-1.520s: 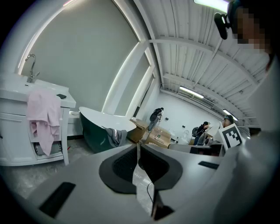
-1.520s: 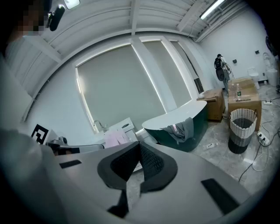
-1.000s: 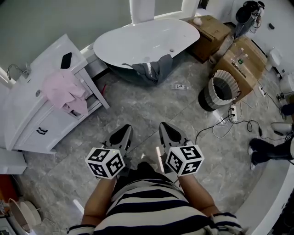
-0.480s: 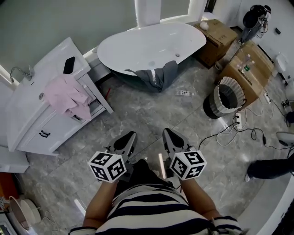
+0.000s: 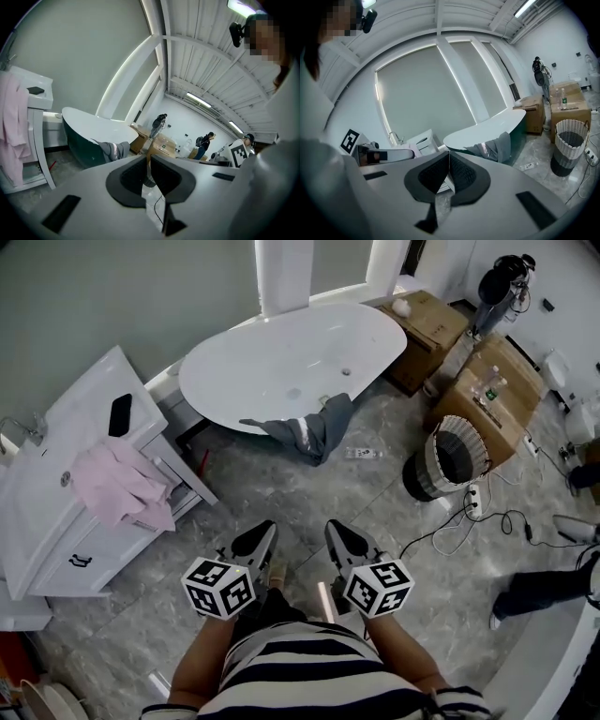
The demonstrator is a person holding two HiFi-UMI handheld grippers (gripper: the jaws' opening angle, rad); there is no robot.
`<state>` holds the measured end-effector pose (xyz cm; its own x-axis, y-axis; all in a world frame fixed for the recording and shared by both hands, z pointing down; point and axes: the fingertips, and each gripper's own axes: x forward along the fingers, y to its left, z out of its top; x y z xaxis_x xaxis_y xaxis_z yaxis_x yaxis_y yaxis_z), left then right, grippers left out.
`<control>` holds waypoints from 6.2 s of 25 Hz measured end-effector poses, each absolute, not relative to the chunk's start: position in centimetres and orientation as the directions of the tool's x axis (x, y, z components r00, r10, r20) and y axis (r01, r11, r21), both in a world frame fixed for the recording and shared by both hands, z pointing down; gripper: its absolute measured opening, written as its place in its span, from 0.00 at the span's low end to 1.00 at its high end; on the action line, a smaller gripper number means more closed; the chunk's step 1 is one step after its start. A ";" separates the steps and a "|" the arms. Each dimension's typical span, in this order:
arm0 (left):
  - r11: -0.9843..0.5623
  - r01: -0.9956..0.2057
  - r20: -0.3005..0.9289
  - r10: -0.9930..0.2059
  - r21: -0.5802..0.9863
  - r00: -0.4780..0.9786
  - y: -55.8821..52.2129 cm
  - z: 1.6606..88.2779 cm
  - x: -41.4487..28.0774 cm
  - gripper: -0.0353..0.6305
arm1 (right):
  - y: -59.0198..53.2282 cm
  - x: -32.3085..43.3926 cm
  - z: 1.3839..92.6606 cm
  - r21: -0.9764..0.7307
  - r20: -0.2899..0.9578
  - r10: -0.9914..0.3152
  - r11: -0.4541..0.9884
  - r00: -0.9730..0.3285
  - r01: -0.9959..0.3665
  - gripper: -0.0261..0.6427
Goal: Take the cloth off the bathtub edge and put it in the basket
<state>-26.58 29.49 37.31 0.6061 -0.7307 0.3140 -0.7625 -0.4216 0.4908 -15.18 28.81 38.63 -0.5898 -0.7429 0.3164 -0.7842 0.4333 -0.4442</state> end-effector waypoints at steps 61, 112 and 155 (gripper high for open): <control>-0.438 -0.835 0.656 -0.529 0.332 0.538 -2.4 53.0 -21.4 0.22 | -3.3 -9.4 55.1 -0.502 0.549 -0.563 0.369 -0.618 -0.782 0.08; -0.408 -0.771 0.774 -0.206 0.489 0.599 -8.8 63.9 -23.3 0.31 | -10.2 -12.1 62.5 -0.086 0.810 -0.519 0.354 -0.272 -0.931 0.33; -0.511 -0.582 0.706 0.073 0.633 0.704 -3.7 61.6 -22.0 0.43 | -7.9 -13.1 61.4 -0.205 0.823 -0.411 0.430 -0.393 -0.879 0.09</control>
<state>-22.03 -3.70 61.59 0.7043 0.0731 0.7061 -0.5815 -0.5111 0.6329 -13.08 -7.85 61.38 -0.3930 -0.4106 0.8228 -0.8792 0.4299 -0.2054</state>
